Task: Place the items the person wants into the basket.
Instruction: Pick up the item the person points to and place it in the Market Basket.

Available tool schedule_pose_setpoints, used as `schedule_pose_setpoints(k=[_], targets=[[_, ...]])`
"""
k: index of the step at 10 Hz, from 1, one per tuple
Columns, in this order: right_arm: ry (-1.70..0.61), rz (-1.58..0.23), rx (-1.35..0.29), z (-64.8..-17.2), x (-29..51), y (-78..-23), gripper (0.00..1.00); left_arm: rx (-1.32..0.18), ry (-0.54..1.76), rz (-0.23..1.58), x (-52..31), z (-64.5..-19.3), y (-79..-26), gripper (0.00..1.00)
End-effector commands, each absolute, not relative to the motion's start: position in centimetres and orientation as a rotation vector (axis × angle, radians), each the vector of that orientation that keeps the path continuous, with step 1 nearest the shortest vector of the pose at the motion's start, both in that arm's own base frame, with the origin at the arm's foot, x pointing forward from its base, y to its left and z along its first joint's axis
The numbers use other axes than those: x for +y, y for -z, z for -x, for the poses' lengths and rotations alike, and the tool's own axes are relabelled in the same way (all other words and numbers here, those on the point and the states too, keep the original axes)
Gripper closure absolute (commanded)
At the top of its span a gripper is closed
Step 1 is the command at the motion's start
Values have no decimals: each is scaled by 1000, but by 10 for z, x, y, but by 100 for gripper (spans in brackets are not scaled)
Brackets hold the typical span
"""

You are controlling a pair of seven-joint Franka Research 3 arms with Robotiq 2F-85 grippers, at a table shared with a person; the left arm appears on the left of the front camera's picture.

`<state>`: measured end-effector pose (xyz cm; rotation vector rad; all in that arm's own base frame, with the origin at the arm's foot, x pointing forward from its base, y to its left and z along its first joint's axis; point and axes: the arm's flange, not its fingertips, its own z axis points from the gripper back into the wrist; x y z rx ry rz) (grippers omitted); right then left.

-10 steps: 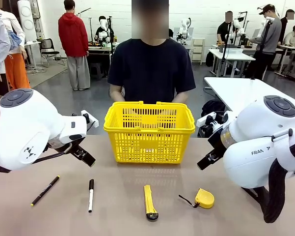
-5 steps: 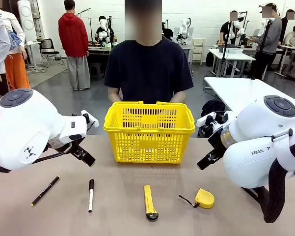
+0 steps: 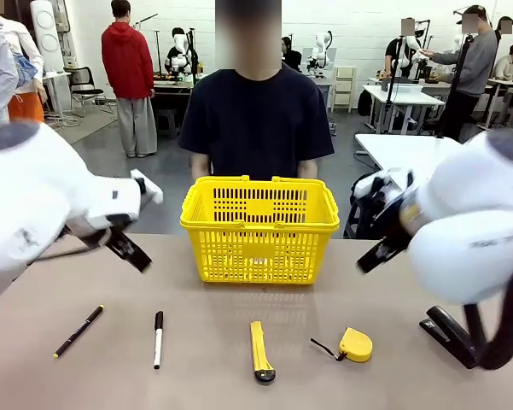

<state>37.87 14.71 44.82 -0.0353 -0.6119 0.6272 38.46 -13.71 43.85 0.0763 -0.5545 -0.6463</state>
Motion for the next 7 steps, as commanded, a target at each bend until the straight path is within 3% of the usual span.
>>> schedule_pose_setpoints(k=[1, 4, 6, 7], targets=[[-555, 143, -625, -272, 105, -537, 0, -595, 653, -164, -110, -310, -517, 0], [-583, 208, -623, -227, 116, -621, 0, -651, 642, -186, -107, -287, -589, 0], [-556, 264, -650, -226, 126, -628, 0, -771, 608, -241, -109, -273, -605, 0], [-571, 197, -645, -209, 105, -633, 0, -674, 623, -183, -101, -273, -603, 0]])
